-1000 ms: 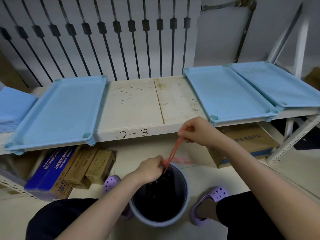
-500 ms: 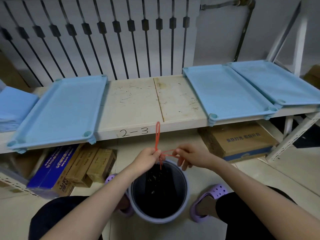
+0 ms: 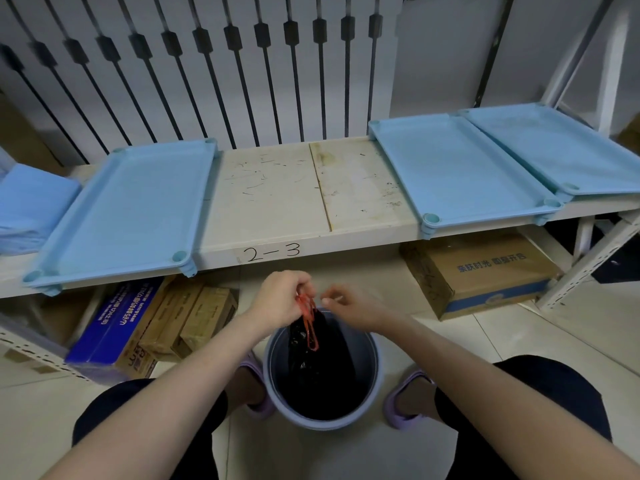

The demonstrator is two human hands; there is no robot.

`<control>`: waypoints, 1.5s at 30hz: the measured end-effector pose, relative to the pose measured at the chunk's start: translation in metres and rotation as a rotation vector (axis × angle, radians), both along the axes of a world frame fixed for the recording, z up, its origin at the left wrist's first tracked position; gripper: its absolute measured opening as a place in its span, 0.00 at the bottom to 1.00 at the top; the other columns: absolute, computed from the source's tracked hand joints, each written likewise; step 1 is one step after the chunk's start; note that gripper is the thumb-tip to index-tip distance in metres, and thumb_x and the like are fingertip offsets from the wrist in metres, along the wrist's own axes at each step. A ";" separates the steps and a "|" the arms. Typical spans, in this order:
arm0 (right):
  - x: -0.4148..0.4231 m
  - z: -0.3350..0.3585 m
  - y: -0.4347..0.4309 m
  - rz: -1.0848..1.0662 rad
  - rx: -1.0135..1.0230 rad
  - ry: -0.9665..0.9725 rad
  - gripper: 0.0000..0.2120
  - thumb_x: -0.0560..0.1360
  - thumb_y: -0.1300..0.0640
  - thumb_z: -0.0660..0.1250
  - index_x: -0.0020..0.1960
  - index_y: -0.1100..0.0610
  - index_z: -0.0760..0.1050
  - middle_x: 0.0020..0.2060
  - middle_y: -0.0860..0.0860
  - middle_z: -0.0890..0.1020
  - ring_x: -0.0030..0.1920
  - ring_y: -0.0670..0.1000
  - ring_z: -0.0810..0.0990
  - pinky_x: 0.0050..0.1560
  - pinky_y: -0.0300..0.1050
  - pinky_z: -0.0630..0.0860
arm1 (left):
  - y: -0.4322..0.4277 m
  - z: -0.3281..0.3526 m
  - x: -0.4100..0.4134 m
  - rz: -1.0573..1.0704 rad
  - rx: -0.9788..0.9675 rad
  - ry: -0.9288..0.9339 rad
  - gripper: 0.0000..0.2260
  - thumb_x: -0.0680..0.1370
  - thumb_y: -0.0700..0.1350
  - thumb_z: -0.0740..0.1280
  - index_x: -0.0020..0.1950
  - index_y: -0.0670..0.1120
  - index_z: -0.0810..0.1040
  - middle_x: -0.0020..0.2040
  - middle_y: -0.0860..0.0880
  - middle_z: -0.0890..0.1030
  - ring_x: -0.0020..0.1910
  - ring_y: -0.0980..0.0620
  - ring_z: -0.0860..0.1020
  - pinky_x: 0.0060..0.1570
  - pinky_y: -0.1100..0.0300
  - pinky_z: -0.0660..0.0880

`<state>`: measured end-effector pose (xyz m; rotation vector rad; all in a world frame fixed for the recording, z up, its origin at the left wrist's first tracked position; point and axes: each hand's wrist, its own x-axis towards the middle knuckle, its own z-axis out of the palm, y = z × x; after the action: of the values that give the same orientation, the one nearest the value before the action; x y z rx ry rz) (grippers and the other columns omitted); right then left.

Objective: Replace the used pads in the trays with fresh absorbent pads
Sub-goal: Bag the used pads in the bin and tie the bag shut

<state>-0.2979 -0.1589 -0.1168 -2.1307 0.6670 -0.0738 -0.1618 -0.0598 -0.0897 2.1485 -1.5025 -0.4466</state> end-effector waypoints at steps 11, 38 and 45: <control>0.013 0.001 0.025 -0.331 0.519 -0.235 0.19 0.82 0.45 0.52 0.41 0.56 0.71 0.34 0.48 0.74 0.32 0.42 0.74 0.34 0.32 0.69 | 0.021 -0.023 -0.005 -0.031 -0.379 -0.590 0.07 0.71 0.45 0.68 0.36 0.49 0.72 0.33 0.52 0.71 0.33 0.47 0.73 0.34 0.55 0.66; 0.013 -0.023 -0.002 -0.827 1.362 -0.582 0.20 0.82 0.48 0.54 0.33 0.55 0.63 0.21 0.47 0.74 0.33 0.47 0.74 0.47 0.42 0.72 | 0.033 -0.030 0.010 0.823 -0.391 1.244 0.15 0.78 0.37 0.49 0.32 0.48 0.62 0.21 0.53 0.66 0.26 0.52 0.64 0.32 0.59 0.58; -0.012 -0.058 -0.022 -1.110 1.363 -0.492 0.23 0.83 0.49 0.50 0.31 0.56 0.61 0.15 0.48 0.69 0.33 0.48 0.70 0.46 0.44 0.71 | 0.051 -0.041 0.021 1.247 -0.400 1.600 0.15 0.76 0.42 0.48 0.30 0.49 0.59 0.20 0.52 0.64 0.27 0.53 0.60 0.35 0.60 0.58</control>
<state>-0.3095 -0.1810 -0.1751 -0.2770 1.0673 -0.5401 -0.1405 -0.0089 -0.1304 1.1965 0.5731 -0.8685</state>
